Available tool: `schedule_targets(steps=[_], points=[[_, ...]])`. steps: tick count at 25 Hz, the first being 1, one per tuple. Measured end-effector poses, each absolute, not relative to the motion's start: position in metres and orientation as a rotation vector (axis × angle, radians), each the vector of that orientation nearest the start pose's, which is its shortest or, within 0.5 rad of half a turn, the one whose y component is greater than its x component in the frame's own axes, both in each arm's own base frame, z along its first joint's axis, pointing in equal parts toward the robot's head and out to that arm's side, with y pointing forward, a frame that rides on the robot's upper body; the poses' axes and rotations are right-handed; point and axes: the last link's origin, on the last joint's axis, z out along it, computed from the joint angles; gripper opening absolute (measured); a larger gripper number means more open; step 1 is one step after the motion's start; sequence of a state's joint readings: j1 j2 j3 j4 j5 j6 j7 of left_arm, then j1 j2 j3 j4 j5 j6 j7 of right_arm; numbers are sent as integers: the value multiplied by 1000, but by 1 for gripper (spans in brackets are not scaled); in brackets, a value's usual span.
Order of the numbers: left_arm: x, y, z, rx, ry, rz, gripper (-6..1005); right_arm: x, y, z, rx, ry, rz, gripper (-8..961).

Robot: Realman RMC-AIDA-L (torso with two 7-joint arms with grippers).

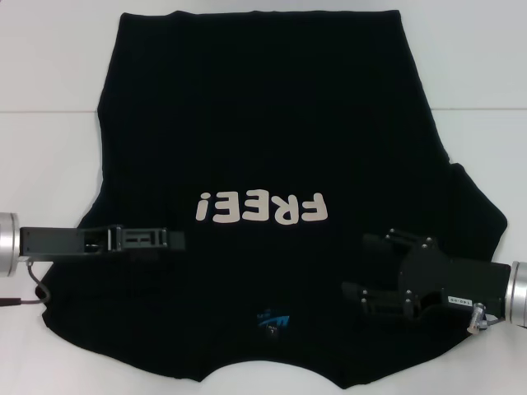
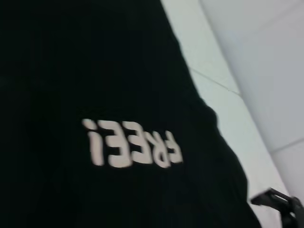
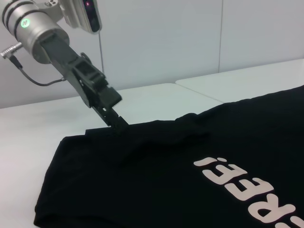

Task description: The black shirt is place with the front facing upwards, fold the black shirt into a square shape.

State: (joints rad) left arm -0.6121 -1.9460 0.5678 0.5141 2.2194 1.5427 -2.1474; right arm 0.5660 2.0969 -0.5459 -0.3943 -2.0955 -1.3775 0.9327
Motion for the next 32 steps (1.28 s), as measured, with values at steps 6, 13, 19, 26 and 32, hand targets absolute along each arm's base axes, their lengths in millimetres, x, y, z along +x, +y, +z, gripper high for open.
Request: schedule_targets(steps=[6, 13, 19, 26, 32], points=[[-288, 336, 37, -2498, -1619, -699, 859, 287, 322, -46, -2659, 381, 587, 895], [-296, 317, 12, -2660, -1058, -702, 860, 305, 336, -15, -2465, 788, 651, 895], [-296, 309, 2, -2674, -772, -685, 860, 319, 344, 29, -2335, 1070, 623, 895], [-289, 297, -3, -2762, -623, -700, 859, 324, 351, 93, -2212, 1409, 501, 895], [-286, 291, -7, -2798, -567, -721, 859, 328, 361, 143, -1981, 1685, 337, 895]])
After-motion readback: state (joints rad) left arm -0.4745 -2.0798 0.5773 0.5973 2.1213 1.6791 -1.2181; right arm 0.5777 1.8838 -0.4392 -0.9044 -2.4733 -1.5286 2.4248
